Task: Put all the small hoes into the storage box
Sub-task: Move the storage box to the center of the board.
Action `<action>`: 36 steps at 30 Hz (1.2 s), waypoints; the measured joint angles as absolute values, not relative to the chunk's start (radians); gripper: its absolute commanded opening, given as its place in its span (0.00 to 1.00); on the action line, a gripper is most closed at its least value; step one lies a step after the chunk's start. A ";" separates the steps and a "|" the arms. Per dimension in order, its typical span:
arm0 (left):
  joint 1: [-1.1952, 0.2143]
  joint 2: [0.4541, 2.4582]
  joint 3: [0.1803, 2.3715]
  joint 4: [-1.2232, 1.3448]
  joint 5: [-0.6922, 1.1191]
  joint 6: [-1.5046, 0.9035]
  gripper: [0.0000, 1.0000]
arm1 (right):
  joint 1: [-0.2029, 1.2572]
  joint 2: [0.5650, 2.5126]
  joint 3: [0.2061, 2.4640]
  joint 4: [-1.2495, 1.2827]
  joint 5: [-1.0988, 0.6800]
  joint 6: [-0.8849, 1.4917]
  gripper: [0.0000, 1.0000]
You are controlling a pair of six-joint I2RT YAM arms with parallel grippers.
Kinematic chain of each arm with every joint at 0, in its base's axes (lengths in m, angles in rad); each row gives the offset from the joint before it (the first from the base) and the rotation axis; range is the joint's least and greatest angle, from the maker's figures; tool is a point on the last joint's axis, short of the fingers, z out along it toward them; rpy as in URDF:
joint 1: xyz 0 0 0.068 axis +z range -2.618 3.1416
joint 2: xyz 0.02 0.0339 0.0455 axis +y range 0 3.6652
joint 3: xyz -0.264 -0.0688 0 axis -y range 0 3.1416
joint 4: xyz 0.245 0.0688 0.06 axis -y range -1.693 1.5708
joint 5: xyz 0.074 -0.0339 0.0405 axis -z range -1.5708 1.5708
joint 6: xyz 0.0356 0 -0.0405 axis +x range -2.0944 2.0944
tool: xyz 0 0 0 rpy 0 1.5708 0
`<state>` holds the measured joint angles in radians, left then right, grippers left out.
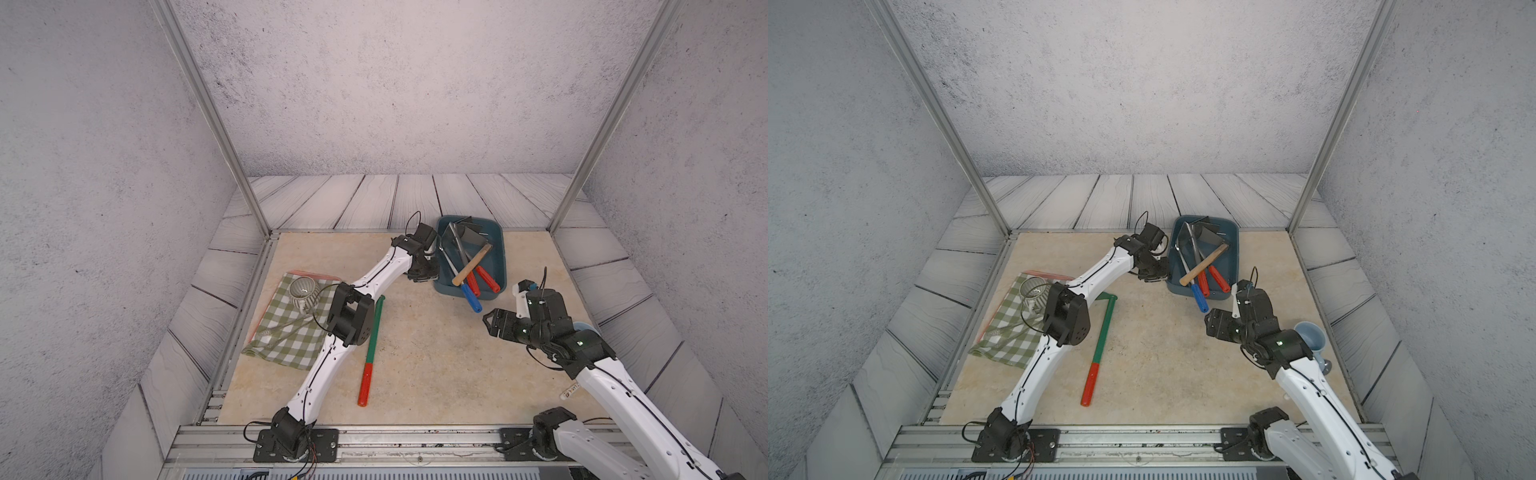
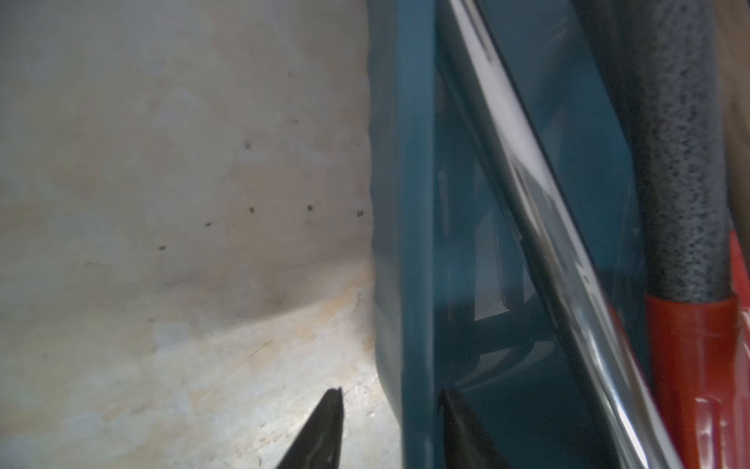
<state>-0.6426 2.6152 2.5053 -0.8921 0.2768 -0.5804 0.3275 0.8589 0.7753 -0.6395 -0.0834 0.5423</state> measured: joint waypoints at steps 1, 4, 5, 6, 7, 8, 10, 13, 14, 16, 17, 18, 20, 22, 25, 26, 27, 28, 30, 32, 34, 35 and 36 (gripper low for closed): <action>-0.644 2.615 2.507 -0.890 0.276 -0.579 0.27 | 0.327 0.859 0.775 -0.640 -0.083 0.542 0.83; -0.651 2.615 2.510 -0.881 0.271 -0.587 0.13 | 0.326 0.859 0.775 -0.640 -0.083 0.542 0.83; -0.652 2.615 2.513 -0.881 0.263 -0.600 0.08 | 0.326 0.859 0.775 -0.640 -0.083 0.542 0.83; -0.652 2.615 2.514 -0.883 0.255 -0.619 0.03 | 0.326 0.859 0.775 -0.640 -0.083 0.542 0.83; -0.649 2.615 2.514 -0.886 0.253 -0.630 0.00 | 0.326 0.859 0.775 -0.640 -0.083 0.542 0.83; -0.644 2.615 2.515 -0.885 0.255 -0.625 0.00 | 0.326 0.859 0.775 -0.640 -0.083 0.542 0.83; -0.641 2.615 2.515 -0.889 0.258 -0.607 0.00 | 0.325 0.859 0.775 -0.640 -0.083 0.542 0.83; -0.645 2.611 2.510 -0.890 0.250 -0.590 0.00 | 0.324 0.858 0.775 -0.640 -0.083 0.542 0.83; -0.646 2.604 2.497 -0.884 0.247 -0.588 0.00 | 0.324 0.858 0.775 -0.640 -0.083 0.542 0.83; -0.647 2.578 2.450 -0.862 0.242 -0.588 0.00 | 0.324 0.858 0.775 -0.640 -0.083 0.542 0.83; -0.649 2.559 2.416 -0.851 0.236 -0.588 0.00 | 0.324 0.858 0.775 -0.640 -0.083 0.542 0.83; -0.650 2.540 2.384 -0.844 0.229 -0.590 0.00 | 0.324 0.858 0.775 -0.640 -0.083 0.542 0.83; -0.651 2.495 2.311 -0.833 0.213 -0.592 0.00 | 0.324 0.858 0.775 -0.640 -0.083 0.542 0.83; -0.652 2.457 2.249 -0.831 0.200 -0.595 0.00 | 0.324 0.858 0.775 -0.640 -0.083 0.542 0.83; -0.650 2.387 2.133 -0.811 0.186 -0.597 0.00 | 0.324 0.858 0.775 -0.639 -0.083 0.542 0.83; -0.650 2.357 2.083 -0.797 0.182 -0.599 0.00 | 0.324 0.858 0.775 -0.639 -0.083 0.542 0.83; -0.649 2.330 2.038 -0.782 0.179 -0.603 0.00 | 0.324 0.858 0.775 -0.639 -0.083 0.542 0.83; -0.648 2.297 1.982 -0.763 0.178 -0.610 0.00 | 0.324 0.858 0.775 -0.639 -0.084 0.543 0.84; -0.647 2.221 1.857 -0.717 0.175 -0.628 0.00 | 0.324 0.858 0.775 -0.638 -0.084 0.543 0.84; -0.646 2.139 1.724 -0.666 0.171 -0.651 0.00 | 0.324 0.859 0.775 -0.636 -0.084 0.543 0.84; -0.646 2.065 1.611 -0.628 0.164 -0.672 0.00 | 0.324 0.861 0.775 -0.632 -0.084 0.543 0.84; -0.647 2.030 1.560 -0.614 0.159 -0.682 0.00 | 0.324 0.863 0.775 -0.630 -0.085 0.543 0.84; -0.649 2.001 1.521 -0.604 0.152 -0.688 0.00 | 0.324 0.866 0.775 -0.630 -0.087 0.543 0.84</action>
<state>-0.6487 2.0006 1.5211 -0.6041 0.1516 -0.6884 0.3241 0.8658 0.7753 -0.6296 -0.0872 0.5434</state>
